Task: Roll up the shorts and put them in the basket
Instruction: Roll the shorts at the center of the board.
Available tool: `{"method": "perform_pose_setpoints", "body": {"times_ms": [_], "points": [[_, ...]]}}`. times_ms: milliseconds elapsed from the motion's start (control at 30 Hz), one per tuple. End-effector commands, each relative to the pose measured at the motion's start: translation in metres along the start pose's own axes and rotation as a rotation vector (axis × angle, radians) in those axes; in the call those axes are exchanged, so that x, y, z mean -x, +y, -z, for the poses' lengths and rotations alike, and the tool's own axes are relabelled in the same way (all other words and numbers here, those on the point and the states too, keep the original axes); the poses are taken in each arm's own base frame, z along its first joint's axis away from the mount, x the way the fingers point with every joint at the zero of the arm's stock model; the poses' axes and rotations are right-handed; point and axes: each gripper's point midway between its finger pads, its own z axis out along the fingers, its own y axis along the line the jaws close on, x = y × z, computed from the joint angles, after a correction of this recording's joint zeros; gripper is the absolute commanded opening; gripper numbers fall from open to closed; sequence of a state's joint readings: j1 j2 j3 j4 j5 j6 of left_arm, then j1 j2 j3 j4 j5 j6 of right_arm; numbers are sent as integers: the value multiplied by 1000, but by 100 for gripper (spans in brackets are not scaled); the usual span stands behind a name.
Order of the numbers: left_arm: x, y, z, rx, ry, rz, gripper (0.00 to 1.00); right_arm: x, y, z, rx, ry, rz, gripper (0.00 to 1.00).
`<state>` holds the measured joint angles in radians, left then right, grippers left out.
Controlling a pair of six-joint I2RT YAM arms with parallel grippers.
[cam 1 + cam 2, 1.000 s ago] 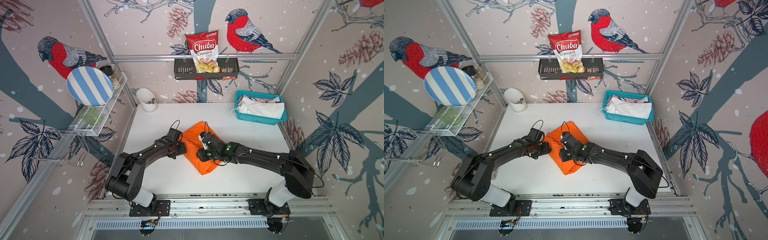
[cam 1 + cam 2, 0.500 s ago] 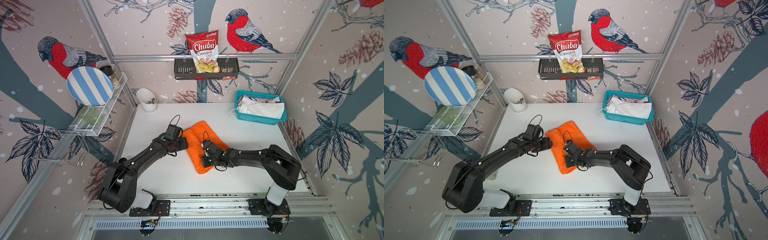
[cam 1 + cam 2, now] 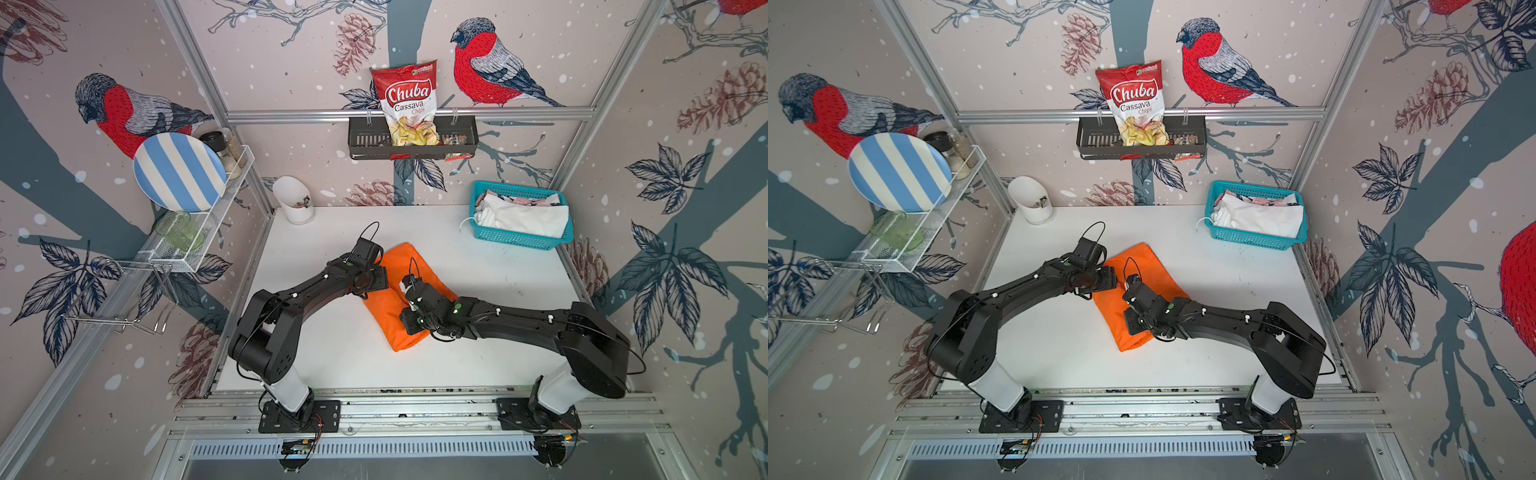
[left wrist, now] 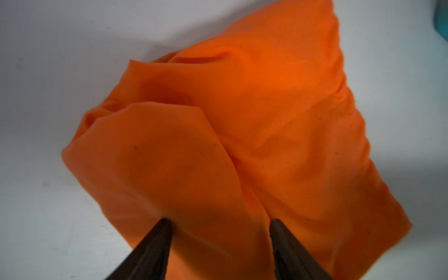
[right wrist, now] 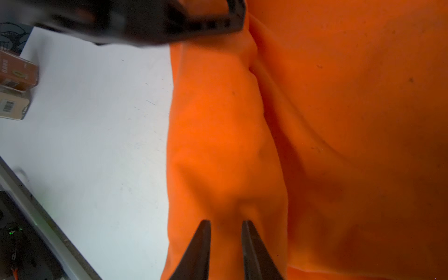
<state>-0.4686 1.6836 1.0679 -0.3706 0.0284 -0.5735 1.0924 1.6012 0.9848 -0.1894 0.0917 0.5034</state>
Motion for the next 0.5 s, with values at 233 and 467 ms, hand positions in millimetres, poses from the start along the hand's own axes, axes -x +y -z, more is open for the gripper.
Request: {"method": "perform_pose_setpoints", "body": {"times_ms": [233, 467], "points": [[-22, 34, -36, 41, 99, 6, 65, -14, 38, -5, -284, 59, 366, 85], [-24, 32, -35, 29, 107, -12, 65, -24, -2, -28, -672, 152, 594, 100]]}}
